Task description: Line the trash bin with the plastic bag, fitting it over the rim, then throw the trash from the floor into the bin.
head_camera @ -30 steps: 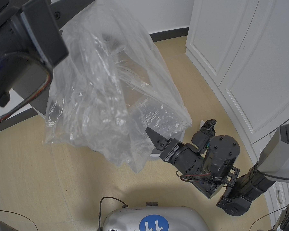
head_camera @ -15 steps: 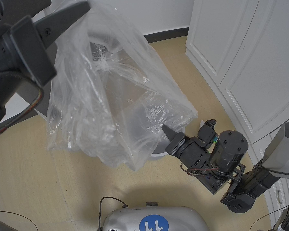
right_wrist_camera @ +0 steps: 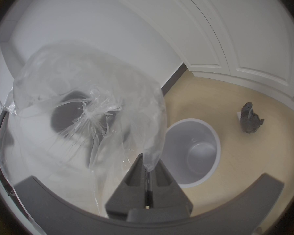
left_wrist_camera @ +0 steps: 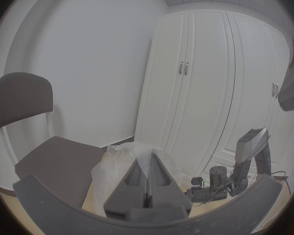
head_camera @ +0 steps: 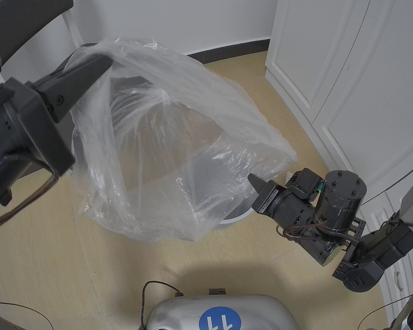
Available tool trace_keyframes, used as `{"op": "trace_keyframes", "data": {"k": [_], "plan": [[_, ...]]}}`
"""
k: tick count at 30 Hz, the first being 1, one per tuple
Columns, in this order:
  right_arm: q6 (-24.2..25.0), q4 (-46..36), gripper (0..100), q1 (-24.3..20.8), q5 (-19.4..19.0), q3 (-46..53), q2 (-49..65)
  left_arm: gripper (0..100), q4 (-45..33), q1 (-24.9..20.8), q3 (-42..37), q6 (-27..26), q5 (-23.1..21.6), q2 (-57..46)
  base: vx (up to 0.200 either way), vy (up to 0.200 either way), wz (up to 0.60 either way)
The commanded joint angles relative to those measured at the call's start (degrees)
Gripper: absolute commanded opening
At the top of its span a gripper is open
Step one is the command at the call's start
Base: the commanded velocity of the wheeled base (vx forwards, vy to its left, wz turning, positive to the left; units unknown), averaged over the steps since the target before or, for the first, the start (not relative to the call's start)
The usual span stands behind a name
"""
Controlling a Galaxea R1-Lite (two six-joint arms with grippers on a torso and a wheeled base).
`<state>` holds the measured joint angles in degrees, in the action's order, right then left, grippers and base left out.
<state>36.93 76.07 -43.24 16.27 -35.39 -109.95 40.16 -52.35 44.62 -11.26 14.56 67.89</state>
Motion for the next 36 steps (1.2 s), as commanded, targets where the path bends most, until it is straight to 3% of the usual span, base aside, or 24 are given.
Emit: {"op": "trace_keyframes", "data": {"k": [1, 10, 24, 26, 31, 36], "plan": [[-0.27, -5.58, 0, 1.32, -0.37, -0.91, 7.29, 0, -0.96, 1.11, -2.43, 0.01, 0.03, 0.23, 0.000, 0.000, 0.00], [-1.51, -10.24, 0, 5.89, -0.37, -2.23, 10.81, 0, -2.10, 3.30, -8.41, 0.54, 0.12, -0.04, 0.000, 0.000, 0.00], [-7.04, -16.04, 0, 7.47, 1.57, -3.63, 15.03, 0, -3.15, 5.32, -16.84, 12.23, 0.83, 4.80, 0.000, 0.000, 0.00], [-8.01, -19.12, 0, 7.56, 1.66, -3.72, 16.96, 0, -2.80, 7.43, -17.37, 13.29, 1.09, 5.68, 0.000, 0.000, 0.00], [-12.84, -23.16, 0, 8.61, 4.73, -3.90, 18.80, 0, -0.25, 8.49, -18.25, 13.73, 1.00, 6.11, 0.000, 0.000, 0.00], [-18.91, -23.33, 0, 8.79, 5.17, -0.38, 19.16, 0, 2.47, 8.66, -21.41, 16.19, 1.18, 6.91, 0.000, 0.000, 0.00]]}}
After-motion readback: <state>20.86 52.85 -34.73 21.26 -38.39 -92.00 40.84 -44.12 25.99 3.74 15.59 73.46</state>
